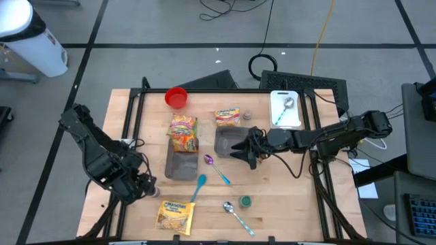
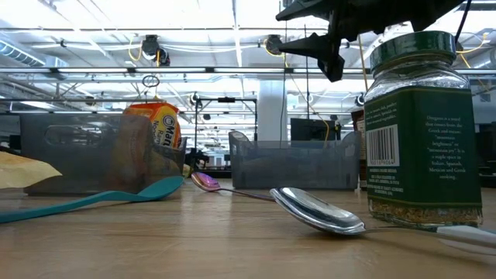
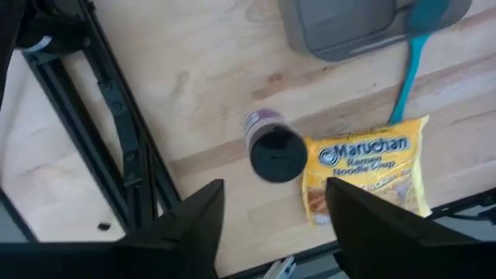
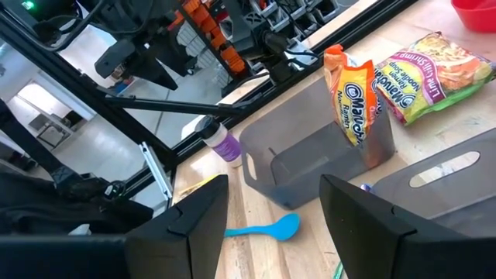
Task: Pick & Place Food Item
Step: Put the black spice bottle into the right black bin
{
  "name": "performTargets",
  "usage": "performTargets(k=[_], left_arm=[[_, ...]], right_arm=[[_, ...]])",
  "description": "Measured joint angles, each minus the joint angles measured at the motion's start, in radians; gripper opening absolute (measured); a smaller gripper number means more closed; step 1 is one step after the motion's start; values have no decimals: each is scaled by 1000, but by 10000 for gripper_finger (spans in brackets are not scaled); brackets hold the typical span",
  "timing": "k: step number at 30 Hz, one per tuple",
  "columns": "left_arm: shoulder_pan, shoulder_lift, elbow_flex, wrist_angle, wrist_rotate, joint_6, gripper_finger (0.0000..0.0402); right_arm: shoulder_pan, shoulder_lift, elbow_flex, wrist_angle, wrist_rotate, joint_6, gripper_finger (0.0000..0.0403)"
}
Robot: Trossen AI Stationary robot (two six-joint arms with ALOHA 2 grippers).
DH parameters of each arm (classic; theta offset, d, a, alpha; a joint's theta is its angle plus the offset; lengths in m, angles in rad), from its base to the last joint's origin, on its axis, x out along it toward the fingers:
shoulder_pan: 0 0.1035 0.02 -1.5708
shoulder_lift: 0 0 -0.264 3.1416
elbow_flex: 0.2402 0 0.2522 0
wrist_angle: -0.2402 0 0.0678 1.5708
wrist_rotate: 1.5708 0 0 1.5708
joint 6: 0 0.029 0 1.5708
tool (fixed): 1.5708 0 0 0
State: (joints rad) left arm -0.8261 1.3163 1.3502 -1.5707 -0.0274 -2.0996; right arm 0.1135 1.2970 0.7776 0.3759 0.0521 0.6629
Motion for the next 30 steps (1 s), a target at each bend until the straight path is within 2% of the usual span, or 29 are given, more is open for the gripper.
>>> performTargets(k=[6, 11, 22, 30], left_arm=[[0, 0, -4, 5, -6, -5, 312], [1, 0, -77, 98, -17, -6, 338], [1, 0, -280, 381, 1, -6, 322], [1, 0, -366, 484, 5, 0, 313]], right_arm=[[0, 0, 0, 0, 0, -11, 196], [0, 0, 0, -2, 0, -14, 196], [0, 0, 0, -24, 0, -13, 196], [0, 0, 0, -31, 0, -13, 196]])
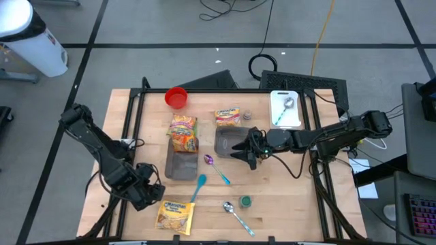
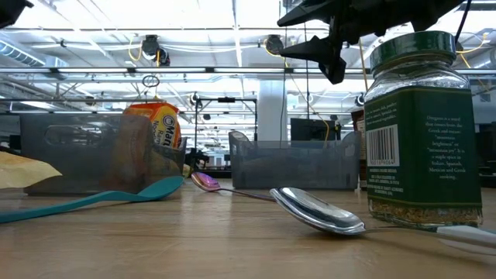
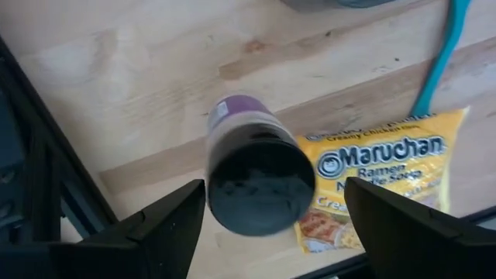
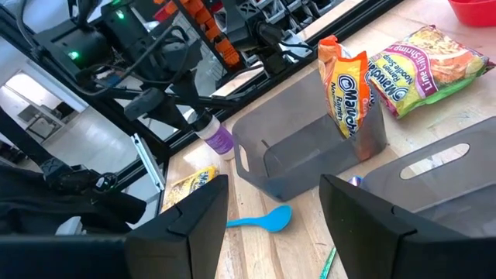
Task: Pick & Place Food Item
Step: Put the black spice bottle into the right black bin
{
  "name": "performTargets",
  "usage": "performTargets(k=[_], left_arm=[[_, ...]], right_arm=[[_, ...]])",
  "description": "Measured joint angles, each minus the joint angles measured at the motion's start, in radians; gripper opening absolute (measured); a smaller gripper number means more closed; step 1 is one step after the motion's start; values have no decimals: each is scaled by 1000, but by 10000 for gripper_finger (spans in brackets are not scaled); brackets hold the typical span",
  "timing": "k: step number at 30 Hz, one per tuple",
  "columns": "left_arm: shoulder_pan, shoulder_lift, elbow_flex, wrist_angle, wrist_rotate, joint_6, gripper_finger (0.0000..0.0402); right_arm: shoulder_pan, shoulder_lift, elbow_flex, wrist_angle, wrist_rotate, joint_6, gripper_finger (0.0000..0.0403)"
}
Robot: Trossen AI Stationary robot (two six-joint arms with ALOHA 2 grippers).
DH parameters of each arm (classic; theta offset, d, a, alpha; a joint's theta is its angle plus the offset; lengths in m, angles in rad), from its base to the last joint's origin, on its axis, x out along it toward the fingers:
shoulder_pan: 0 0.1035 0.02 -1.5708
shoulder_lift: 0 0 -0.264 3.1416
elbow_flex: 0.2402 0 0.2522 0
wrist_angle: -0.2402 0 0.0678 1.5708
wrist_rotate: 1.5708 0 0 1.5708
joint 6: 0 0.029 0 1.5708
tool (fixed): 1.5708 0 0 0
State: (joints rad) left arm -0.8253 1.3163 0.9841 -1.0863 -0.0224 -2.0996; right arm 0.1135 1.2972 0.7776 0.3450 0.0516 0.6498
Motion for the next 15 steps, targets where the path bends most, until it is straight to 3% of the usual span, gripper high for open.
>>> performTargets(k=[8, 15], left_arm=[[-25, 0, -37, 4, -6, 8, 313], [-95, 0, -39, 47, -98, 8, 301]], right_arm=[[0, 0, 0, 0, 0, 0, 196], [0, 0, 0, -10, 0, -3, 196]])
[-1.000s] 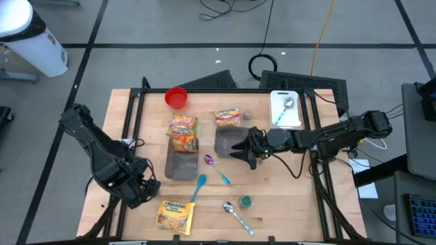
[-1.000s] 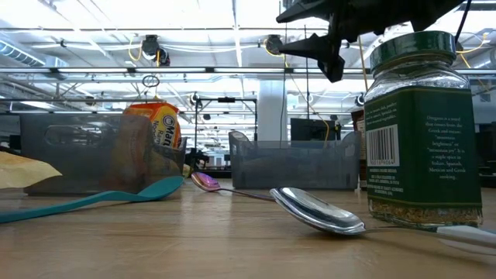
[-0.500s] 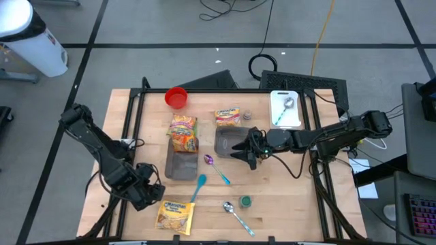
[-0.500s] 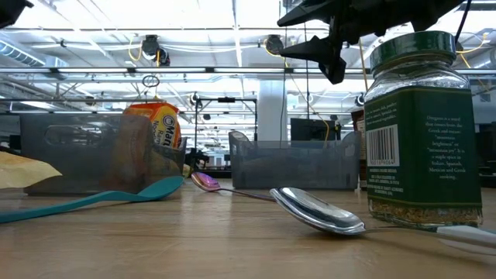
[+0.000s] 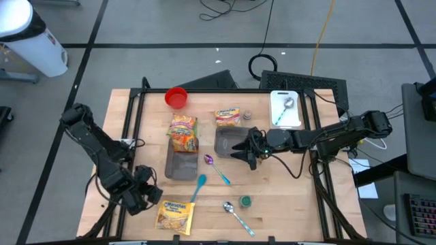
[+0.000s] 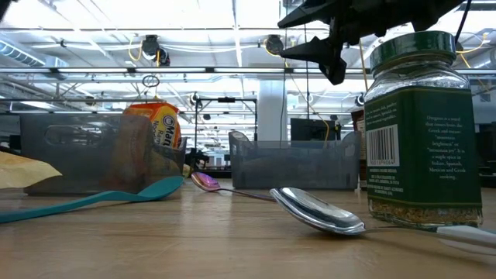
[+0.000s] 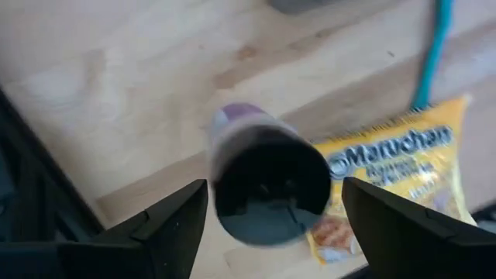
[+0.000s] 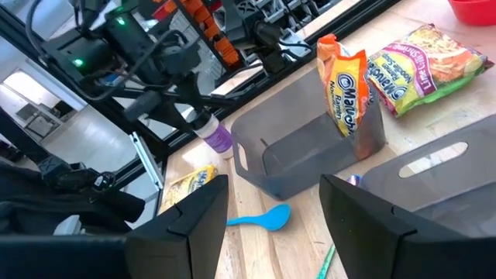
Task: Pick & Place Food Item
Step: Put the black spice bottle into the right black bin
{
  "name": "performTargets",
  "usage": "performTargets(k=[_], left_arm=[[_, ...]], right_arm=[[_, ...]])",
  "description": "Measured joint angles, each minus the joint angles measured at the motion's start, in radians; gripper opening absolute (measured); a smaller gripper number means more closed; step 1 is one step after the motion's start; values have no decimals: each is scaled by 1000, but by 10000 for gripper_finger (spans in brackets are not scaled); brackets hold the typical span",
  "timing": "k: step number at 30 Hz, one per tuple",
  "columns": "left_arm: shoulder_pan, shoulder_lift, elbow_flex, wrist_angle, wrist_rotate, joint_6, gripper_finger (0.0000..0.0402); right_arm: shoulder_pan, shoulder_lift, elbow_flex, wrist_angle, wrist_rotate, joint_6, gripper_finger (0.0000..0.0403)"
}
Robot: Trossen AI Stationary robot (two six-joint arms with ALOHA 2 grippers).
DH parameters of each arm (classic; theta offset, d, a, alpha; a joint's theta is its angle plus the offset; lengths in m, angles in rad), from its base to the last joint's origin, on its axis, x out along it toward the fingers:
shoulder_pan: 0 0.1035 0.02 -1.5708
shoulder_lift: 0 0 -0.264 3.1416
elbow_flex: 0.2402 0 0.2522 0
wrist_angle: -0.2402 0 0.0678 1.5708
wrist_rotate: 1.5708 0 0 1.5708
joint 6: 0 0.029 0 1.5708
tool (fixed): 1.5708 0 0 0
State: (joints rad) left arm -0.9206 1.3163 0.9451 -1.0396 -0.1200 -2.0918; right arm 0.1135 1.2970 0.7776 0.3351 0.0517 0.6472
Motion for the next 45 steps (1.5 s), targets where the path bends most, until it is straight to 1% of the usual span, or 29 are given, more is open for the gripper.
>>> performTargets(k=[7, 13, 17, 23, 26, 28, 33, 45], left_arm=[[-96, 15, 0, -12, -98, -94, 289], [-144, 90, 0, 3, -96, -150, 274], [-154, 157, 0, 32, -98, -191, 265], [-156, 246, 0, 75, -120, -200, 254], [-156, 278, 1, 73, -150, -231, 251], [-156, 293, 1, 68, -171, -249, 251], [-136, 320, 2, 41, -182, -241, 250], [-78, 380, 2, -7, -282, -220, 250]], right_arm=[[0, 0, 0, -36, 0, -1, 196], [-1, 0, 0, -35, 0, -1, 196], [-1, 0, 0, -37, 0, 8, 196], [-1, 0, 0, -42, 0, 22, 196], [-1, 0, 0, -42, 0, 34, 196], [-1, 0, 0, -42, 0, 48, 196], [-1, 0, 0, -42, 0, 48, 196], [-1, 0, 0, -42, 0, 84, 196]])
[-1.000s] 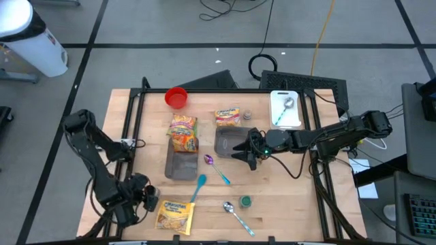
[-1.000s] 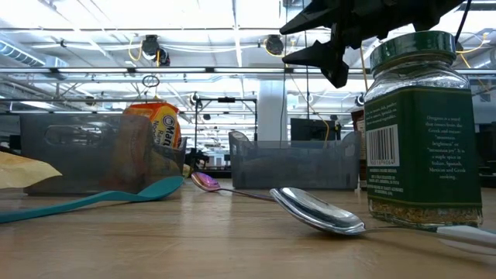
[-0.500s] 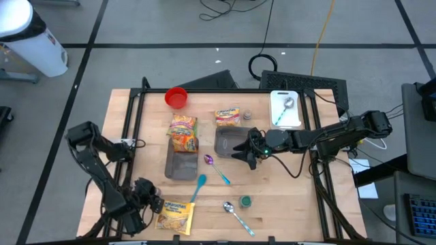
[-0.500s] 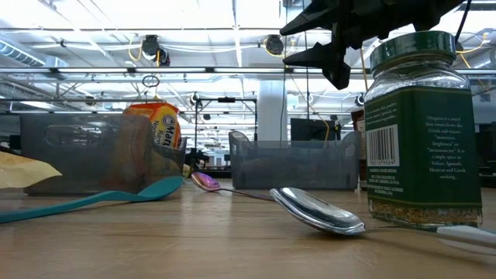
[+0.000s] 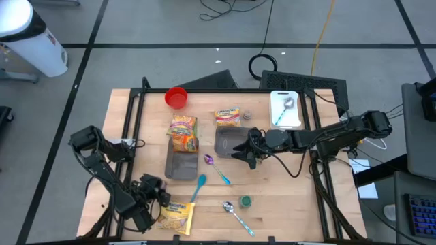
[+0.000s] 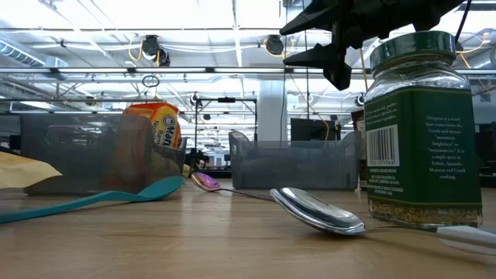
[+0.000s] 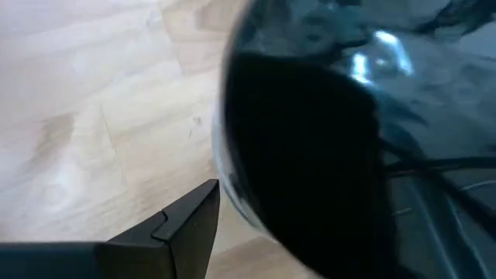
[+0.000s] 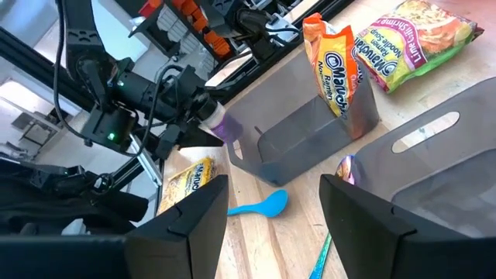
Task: Pick & Place Food Item
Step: Put the black spice bottle into the right black bin
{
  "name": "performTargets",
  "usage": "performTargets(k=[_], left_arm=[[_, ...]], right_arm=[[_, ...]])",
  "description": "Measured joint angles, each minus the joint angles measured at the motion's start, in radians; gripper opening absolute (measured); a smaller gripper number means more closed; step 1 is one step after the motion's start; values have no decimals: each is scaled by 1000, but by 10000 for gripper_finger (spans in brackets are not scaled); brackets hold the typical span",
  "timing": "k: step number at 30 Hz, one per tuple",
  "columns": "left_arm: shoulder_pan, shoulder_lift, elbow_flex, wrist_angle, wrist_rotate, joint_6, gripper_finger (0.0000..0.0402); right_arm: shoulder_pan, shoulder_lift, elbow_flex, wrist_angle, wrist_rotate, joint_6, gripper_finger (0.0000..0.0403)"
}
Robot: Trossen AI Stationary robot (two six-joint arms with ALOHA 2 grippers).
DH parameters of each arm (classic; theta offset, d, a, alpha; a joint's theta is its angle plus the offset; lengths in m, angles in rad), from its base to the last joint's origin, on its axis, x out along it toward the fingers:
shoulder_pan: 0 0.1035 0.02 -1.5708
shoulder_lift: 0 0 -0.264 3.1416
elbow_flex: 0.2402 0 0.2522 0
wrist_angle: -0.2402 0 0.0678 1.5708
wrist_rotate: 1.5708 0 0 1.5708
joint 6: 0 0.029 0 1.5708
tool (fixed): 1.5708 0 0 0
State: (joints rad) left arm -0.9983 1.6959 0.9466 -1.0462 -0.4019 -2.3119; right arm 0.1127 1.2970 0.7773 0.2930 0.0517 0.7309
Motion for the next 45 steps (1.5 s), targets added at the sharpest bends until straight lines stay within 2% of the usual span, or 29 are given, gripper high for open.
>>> performTargets(k=[6, 14, 25, 36, 45], left_arm=[[12, 1, 0, -6, -59, 11, 250], [23, 1, -1, -36, -74, 13, 248], [23, 1, -2, -35, -96, 30, 169], [7, -1, 16, -6, -64, 97, 166], [-38, -23, 126, -52, -36, 168, 169]], right_arm=[[0, 0, 0, 1, 0, 14, 196], [0, 0, 0, 1, 3, 30, 196], [0, 0, 0, 1, 3, 43, 196], [0, 0, 0, 1, 3, 43, 196], [0, 0, 0, 1, 3, 34, 196]])
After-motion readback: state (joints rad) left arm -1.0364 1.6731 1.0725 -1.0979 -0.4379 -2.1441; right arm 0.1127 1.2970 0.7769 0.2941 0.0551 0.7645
